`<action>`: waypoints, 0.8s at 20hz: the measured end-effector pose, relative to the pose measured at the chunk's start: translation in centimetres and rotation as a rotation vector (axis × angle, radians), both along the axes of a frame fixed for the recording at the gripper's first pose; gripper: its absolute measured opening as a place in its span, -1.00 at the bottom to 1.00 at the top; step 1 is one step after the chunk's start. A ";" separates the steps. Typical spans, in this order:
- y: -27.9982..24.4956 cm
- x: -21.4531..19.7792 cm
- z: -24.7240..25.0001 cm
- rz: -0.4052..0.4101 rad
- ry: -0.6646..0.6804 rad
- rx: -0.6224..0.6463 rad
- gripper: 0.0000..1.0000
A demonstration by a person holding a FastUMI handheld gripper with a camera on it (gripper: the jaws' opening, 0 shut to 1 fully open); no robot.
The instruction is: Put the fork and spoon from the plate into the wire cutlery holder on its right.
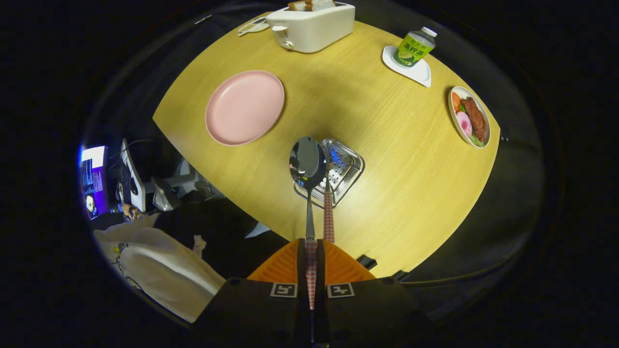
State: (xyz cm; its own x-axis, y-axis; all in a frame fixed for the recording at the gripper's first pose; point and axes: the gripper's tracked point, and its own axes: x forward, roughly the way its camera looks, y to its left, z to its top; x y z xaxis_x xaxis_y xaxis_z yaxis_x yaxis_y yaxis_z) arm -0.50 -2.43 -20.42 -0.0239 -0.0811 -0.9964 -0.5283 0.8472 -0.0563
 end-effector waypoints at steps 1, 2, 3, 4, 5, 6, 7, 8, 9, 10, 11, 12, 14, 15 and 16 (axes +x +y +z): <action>-0.7 0.2 -0.6 0.010 0.036 -0.018 -0.84; -1.4 0.4 -1.0 0.020 0.066 -0.035 -0.84; -1.8 0.7 -1.7 0.027 0.096 -0.051 -0.84; -2.2 0.9 -2.1 0.029 0.116 -0.059 -0.84; -2.5 0.9 -2.6 0.030 0.138 -0.063 -0.83; -2.5 1.2 -3.0 0.028 0.159 -0.061 -0.84; -2.6 1.5 -3.3 0.021 0.173 -0.060 -0.84; -2.5 2.1 -3.5 0.017 0.186 -0.056 -0.84; -2.4 2.3 -3.8 0.011 0.195 -0.052 -0.84; -2.3 2.6 -3.9 0.001 0.210 -0.050 -0.84; -2.3 2.7 -4.0 -0.003 0.227 -0.051 -0.80; -2.4 2.7 -4.2 -0.004 0.241 -0.055 -0.80; -2.2 2.8 -4.7 -0.003 0.261 -0.056 -0.80; -2.0 3.0 -4.7 -0.002 0.268 -0.054 -0.76; -1.7 3.2 -4.8 -0.001 0.270 -0.049 -0.76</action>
